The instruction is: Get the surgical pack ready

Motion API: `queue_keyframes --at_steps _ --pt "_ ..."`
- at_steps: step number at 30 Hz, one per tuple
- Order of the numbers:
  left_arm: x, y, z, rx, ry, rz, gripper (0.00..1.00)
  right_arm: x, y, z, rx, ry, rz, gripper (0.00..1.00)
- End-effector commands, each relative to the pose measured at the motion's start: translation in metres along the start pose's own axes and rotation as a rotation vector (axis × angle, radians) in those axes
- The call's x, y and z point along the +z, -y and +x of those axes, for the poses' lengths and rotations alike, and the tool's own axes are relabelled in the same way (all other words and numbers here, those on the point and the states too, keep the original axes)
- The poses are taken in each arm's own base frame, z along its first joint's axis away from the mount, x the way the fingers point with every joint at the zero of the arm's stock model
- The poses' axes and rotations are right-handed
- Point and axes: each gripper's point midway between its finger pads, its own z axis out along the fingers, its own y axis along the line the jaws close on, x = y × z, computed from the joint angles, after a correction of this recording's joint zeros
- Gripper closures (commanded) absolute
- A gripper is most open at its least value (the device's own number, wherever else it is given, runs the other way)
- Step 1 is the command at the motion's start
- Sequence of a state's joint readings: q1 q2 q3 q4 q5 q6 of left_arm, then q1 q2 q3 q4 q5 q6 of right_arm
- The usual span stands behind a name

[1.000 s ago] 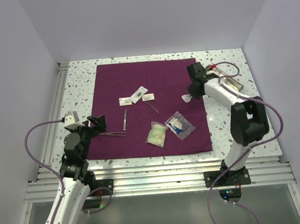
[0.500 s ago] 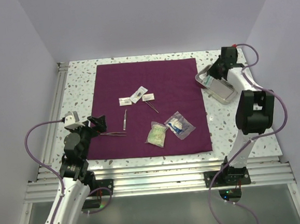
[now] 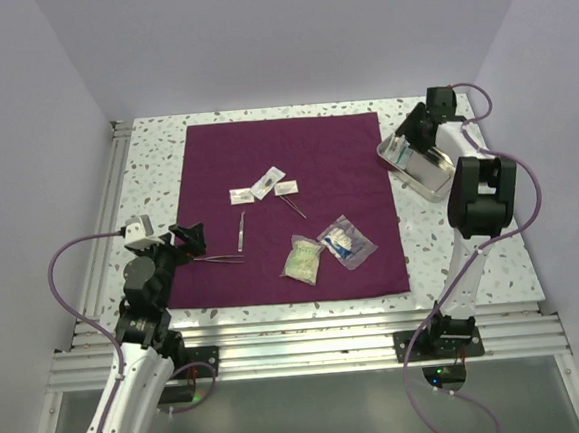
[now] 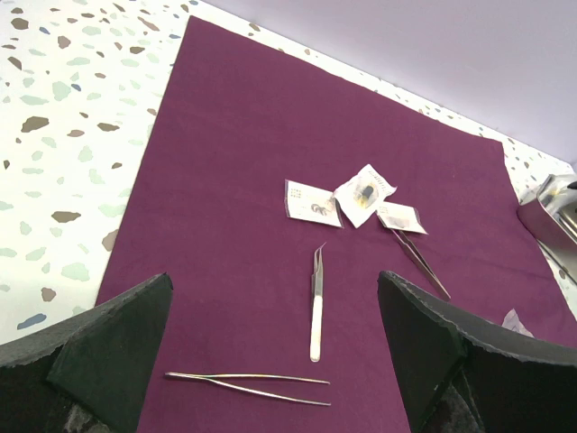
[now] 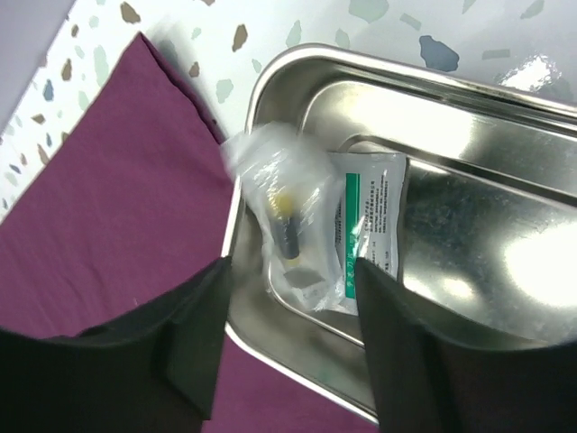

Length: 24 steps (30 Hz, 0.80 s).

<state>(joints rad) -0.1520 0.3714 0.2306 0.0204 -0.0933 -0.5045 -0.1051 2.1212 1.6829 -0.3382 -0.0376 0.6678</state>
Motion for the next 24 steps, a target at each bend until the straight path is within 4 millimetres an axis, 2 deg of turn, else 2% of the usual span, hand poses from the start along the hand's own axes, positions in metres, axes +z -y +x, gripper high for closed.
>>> queue_keyframes --at_steps 1,4,6,7,8,11,12,14,15,16,17,18,19,20,21,24 --pt "0.001 0.004 -0.009 0.018 0.03 0.016 0.0 -0.007 -0.002 -0.014 -0.011 0.033 0.019 0.37" --pt "0.001 0.004 -0.008 0.019 0.029 0.015 0.0 -0.018 -0.002 -0.022 -0.031 0.061 0.036 0.28" --pt "0.001 0.005 -0.009 0.018 0.031 0.019 0.0 -0.028 -0.005 -0.025 -0.05 0.073 0.028 0.28" --pt "0.001 0.005 -0.009 0.018 0.031 0.019 0.0 -0.044 -0.013 -0.034 -0.068 0.107 0.011 0.28" --pt "0.001 0.005 -0.01 0.018 0.032 0.02 0.0 -0.049 -0.01 -0.028 -0.081 0.1 0.009 0.28" --pt "0.0 0.005 -0.01 0.018 0.033 0.021 0.0 -0.075 -0.025 -0.012 -0.153 0.09 -0.05 0.28" --pt "0.0 0.005 -0.01 0.018 0.035 0.021 0.0 -0.083 -0.04 0.003 -0.197 0.063 -0.099 0.29" --pt "0.0 0.005 -0.011 0.019 0.036 0.022 0.0 -0.099 -0.047 0.03 -0.291 0.005 -0.166 0.29" --pt "0.0 0.006 -0.01 0.018 0.035 0.023 0.0 -0.104 -0.062 0.058 -0.357 -0.037 -0.208 0.29" --pt "0.0 0.006 -0.01 0.019 0.033 0.024 0.0 -0.108 -0.063 0.073 -0.43 -0.068 -0.226 0.28" --pt "0.0 0.006 -0.01 0.018 0.035 0.025 0.0 -0.111 -0.06 0.097 -0.47 -0.126 -0.249 0.26" --pt "0.0 0.007 -0.01 0.018 0.033 0.029 0.0 -0.121 -0.069 0.115 -0.521 -0.146 -0.288 0.23" --pt "0.0 0.007 -0.01 0.018 0.032 0.03 0.0 -0.126 -0.07 0.128 -0.573 -0.168 -0.31 0.22" --pt "0.0 0.008 -0.01 0.018 0.031 0.036 0.0 -0.127 -0.063 0.149 -0.605 -0.21 -0.314 0.22" --pt "0.0 0.008 -0.009 0.018 0.028 0.039 0.0 -0.133 -0.066 0.168 -0.651 -0.231 -0.328 0.21" --pt "0.0 0.011 -0.009 0.018 0.028 0.056 0.0 -0.148 -0.068 0.205 -0.755 -0.279 -0.357 0.21"
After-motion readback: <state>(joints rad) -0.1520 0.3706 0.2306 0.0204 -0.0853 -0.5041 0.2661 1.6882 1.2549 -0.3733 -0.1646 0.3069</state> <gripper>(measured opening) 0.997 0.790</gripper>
